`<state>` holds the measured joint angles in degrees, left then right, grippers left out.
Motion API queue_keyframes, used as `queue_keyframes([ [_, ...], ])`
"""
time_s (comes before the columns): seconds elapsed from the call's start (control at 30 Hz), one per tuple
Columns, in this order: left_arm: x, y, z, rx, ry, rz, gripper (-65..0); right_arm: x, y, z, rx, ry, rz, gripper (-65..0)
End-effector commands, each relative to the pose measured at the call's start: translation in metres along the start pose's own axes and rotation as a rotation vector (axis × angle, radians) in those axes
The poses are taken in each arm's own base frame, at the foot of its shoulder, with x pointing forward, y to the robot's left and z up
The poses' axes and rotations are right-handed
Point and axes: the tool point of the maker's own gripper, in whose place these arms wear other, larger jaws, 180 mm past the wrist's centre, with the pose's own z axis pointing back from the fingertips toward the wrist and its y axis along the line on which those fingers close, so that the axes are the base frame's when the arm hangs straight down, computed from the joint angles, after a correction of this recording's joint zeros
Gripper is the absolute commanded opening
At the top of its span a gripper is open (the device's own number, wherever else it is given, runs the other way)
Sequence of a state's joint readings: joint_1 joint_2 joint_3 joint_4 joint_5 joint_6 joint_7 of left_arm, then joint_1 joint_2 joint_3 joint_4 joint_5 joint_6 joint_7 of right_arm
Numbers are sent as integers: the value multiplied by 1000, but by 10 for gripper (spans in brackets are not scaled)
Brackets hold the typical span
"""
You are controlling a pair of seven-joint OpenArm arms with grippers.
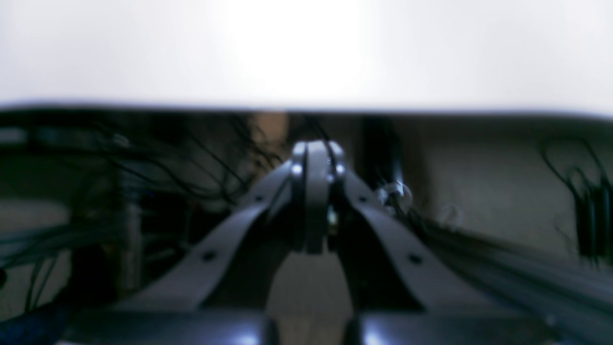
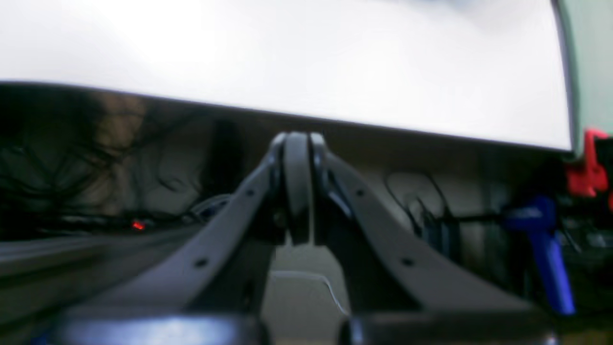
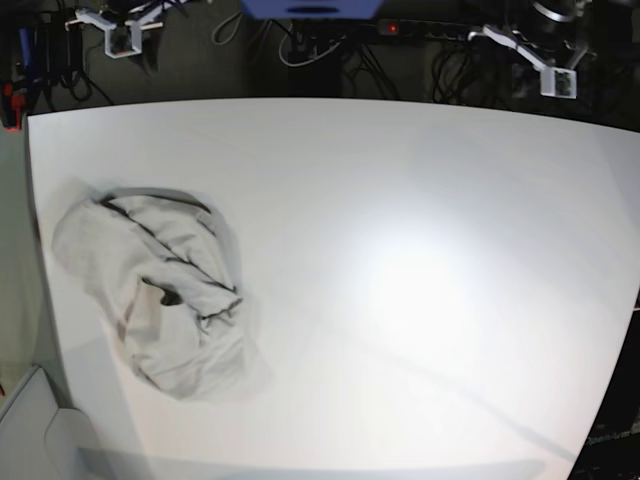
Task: Layout the t-shirt on the table in an organized manner, then fold the t-shirt properly
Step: 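Lower the right gripper onto the crumpled grey t-shirt and grasp it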
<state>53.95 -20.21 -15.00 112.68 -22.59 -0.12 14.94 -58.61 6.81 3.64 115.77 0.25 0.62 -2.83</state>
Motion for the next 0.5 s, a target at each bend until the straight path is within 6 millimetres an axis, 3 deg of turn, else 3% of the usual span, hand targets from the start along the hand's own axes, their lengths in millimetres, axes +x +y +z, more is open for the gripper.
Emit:
queue_keyframes([
  [0.0,14,6,5,21,-45,3,-650,18,-3,0,-9,-72,4,-607],
  [0.17,52,29,2,111,-167,38,-650,56,-9,-22,-32,-199,0,-467],
  [0.3,62,36,-1,132,-196,38,-646,86,-13,-37,-47,-288,-5,-413],
  [0.4,66,35,-8,130,-187,45,-585,112,-17,-48,-60,-364,-3,-398],
  [0.47,69,35,-14,128,-170,52,-505,129,-20,-56,-70,-400,-6,-390],
])
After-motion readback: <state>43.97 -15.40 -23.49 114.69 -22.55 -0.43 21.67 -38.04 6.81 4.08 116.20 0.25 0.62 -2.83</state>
